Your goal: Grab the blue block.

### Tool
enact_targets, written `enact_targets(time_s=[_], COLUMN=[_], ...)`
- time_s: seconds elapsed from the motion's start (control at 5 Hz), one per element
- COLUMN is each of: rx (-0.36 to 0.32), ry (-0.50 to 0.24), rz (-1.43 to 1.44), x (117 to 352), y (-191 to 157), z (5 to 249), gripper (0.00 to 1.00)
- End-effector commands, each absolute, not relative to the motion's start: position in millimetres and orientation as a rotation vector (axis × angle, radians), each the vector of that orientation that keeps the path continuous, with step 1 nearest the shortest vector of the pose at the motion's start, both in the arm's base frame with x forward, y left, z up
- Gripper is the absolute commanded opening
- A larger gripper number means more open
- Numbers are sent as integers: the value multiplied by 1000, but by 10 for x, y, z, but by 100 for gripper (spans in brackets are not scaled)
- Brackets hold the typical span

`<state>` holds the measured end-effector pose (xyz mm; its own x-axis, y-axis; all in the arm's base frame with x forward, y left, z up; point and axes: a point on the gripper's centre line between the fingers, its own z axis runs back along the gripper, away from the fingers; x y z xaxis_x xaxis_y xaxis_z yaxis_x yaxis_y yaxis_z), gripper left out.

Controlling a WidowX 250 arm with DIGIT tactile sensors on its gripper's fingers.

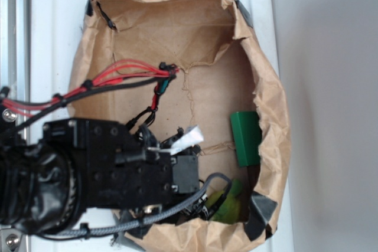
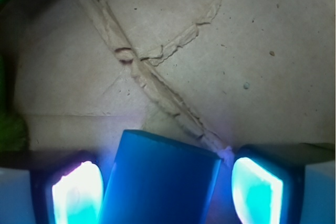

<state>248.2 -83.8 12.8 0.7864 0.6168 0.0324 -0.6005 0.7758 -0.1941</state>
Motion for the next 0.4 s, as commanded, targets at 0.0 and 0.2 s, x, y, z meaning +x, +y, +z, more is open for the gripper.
enact_targets(time_s=[0.0, 0.2], rx=[-142, -131], ry=[-57, -31], rz=[768, 808], x=[2366, 2342], y=[-894, -931], z=[138, 177], gripper=[100, 100])
